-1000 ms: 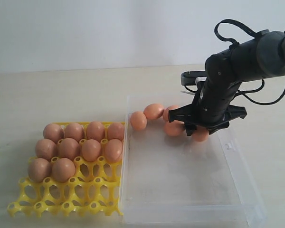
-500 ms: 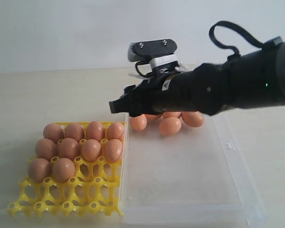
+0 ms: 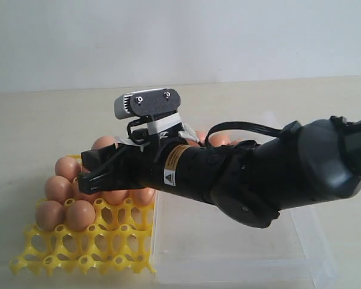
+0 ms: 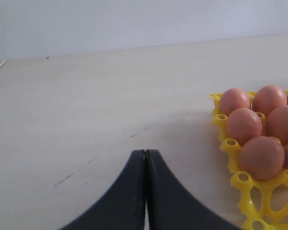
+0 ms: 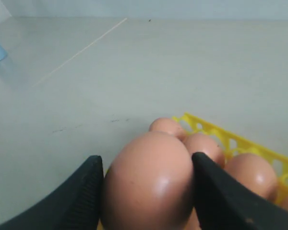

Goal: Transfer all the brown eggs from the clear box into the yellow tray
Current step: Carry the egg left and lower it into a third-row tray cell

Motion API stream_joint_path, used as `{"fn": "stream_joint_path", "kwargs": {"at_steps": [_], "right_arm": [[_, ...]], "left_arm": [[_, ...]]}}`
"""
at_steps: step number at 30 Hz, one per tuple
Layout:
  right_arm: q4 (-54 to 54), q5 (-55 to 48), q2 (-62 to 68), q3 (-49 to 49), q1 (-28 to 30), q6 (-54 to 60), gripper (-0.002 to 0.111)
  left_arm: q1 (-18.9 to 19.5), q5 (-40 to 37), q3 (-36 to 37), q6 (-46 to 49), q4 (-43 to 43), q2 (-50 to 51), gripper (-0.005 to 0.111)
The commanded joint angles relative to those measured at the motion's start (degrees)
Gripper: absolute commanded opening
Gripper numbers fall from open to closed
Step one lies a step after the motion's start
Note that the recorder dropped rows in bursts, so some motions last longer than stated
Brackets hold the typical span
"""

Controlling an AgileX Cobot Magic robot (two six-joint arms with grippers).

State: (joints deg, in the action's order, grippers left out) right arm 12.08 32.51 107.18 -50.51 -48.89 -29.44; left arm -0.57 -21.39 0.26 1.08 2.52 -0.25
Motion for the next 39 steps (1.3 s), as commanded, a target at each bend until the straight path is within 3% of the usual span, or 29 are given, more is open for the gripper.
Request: {"fn": "stream_joint_path", "kwargs": {"at_steps": [1, 26, 30, 37, 39], "right_arm": [[5.05, 4.48, 2.76, 0.21, -0.08, -8.04, 0.0], [8.44, 2.28, 8.72, 0.46, -0.08, -8.81, 0.001], [8.02, 1.44, 8.72, 0.46, -0.08, -7.54, 0.012], [8.02, 1.44, 8.72, 0.46, -0.08, -5.96, 0.051], [8.02, 1.44, 8.72, 0.46, -0.08, -5.96, 0.058]], "left_arm": [[0.15, 0.05, -0.26, 0.16, 0.17, 0.25, 0.0], [0.15, 0.05, -0.26, 0.16, 0.17, 0.25, 0.0], [0.15, 0.05, -0.26, 0.16, 0.17, 0.25, 0.0], [0.15, 0.05, -0.26, 0.16, 0.17, 0.25, 0.0], [0.15, 0.05, -0.26, 0.16, 0.17, 0.25, 0.0]]}}
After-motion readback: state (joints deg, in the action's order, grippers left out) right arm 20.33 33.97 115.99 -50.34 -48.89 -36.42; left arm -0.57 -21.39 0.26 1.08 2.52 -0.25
